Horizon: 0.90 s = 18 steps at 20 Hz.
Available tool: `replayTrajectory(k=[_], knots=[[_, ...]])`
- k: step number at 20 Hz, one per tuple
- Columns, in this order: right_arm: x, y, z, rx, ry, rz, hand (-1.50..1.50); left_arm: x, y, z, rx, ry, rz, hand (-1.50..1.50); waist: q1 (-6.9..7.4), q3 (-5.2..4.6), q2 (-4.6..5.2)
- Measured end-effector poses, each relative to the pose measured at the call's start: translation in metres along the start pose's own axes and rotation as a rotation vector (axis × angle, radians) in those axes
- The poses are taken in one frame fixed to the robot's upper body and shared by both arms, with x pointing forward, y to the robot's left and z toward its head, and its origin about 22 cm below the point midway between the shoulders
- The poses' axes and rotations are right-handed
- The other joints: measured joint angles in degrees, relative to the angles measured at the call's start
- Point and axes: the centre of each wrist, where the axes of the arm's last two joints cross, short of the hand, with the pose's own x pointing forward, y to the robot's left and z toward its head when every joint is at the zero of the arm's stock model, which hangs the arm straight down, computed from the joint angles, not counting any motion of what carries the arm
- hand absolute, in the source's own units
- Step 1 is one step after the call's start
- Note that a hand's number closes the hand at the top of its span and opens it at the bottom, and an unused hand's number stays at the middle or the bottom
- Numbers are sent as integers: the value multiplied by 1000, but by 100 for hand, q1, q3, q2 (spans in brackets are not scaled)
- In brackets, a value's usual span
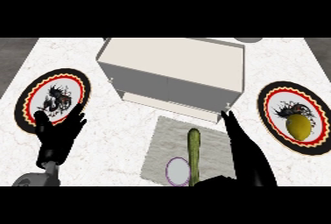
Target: Pick the squash from the placemat and place it in the tiered shelf
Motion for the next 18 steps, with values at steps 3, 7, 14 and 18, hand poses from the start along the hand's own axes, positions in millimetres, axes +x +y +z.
replayTrajectory(k=[3,7,14,18], knots=[[0,15,-3,8,27,39,-150,-1,0,0,3,-1,2,0,-22,6,1],[7,32,-9,-12,53,78,-150,2,3,0,3,7,3,0,-30,4,12],[7,55,-8,-30,88,119,-150,3,0,2,5,13,4,0,-53,5,16],[11,60,-17,-32,102,119,-150,-1,6,3,1,8,1,0,-45,9,14]])
